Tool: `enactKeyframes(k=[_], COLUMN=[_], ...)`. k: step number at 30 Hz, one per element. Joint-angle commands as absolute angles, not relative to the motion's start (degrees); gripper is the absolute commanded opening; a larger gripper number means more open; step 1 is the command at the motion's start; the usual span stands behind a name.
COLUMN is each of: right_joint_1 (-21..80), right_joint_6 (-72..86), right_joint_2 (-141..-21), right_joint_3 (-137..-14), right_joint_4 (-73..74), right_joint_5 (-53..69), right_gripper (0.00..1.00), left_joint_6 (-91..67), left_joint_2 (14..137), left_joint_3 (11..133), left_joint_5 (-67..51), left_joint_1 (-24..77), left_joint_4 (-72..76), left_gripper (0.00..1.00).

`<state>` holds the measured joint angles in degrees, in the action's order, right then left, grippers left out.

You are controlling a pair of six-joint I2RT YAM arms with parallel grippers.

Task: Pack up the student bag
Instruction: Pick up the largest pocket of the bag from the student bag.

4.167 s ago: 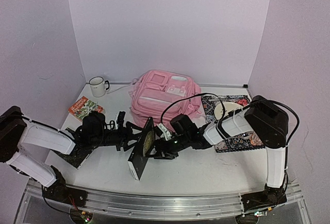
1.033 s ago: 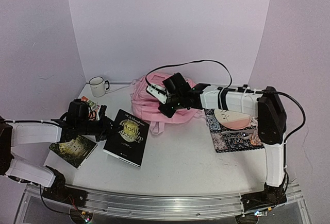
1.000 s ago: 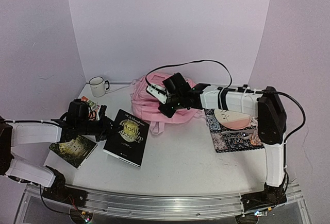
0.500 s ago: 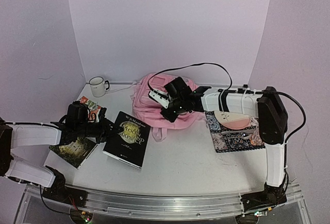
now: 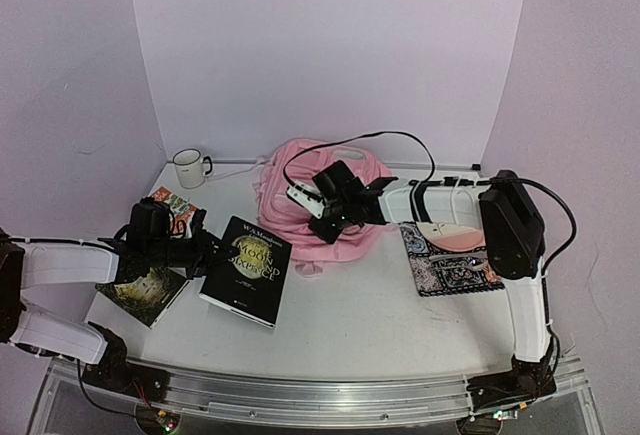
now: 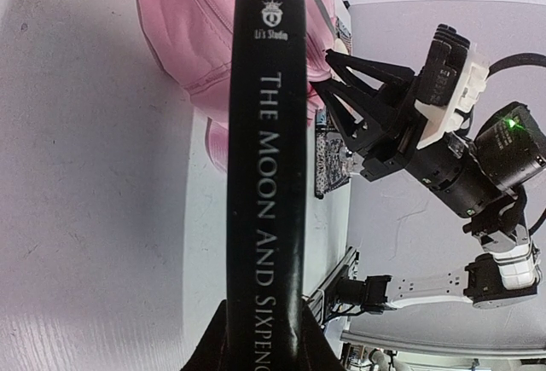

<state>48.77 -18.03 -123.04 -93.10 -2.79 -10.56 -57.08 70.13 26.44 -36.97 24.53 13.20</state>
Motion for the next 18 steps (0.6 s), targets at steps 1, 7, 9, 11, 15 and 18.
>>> enactKeyframes(k=[1,7,9,11,15,18], right_joint_1=[48.4,48.4,48.4,48.4,48.7,49.3], right_joint_6=[-19.2,-21.1,-21.5,-21.7,-21.3,-21.3], right_joint_2=[-126.3,-127.9,-126.7,-124.6,-118.5,-113.8], right_joint_3=[-95.7,-96.4,-96.5,-96.5,-96.4,-96.5], right_joint_4=[-3.6,-3.4,-3.0,-2.8,-2.7,-3.2], right_joint_5=[-12.5,-10.1,-9.4,-9.2,-9.6,-9.5], right_gripper=[0.27,0.22,0.08,0.00,0.00,0.00], left_joint_6=[-57.9,-58.1,-58.2,-58.4,-58.7,-58.8], left_joint_2=[68.3,68.5,68.5,68.6,69.2,69.8], left_joint_3=[27.4,27.6,27.7,27.8,28.3,29.0], left_joint_5=[-39.6,-39.8,-39.8,-40.0,-40.6,-41.5], left_joint_1=[24.3,24.3,24.3,24.3,24.4,24.5], left_joint_4=[20.5,20.7,20.8,21.0,21.3,21.8], left_gripper=[0.00,0.00,0.00,0.00,0.00,0.00])
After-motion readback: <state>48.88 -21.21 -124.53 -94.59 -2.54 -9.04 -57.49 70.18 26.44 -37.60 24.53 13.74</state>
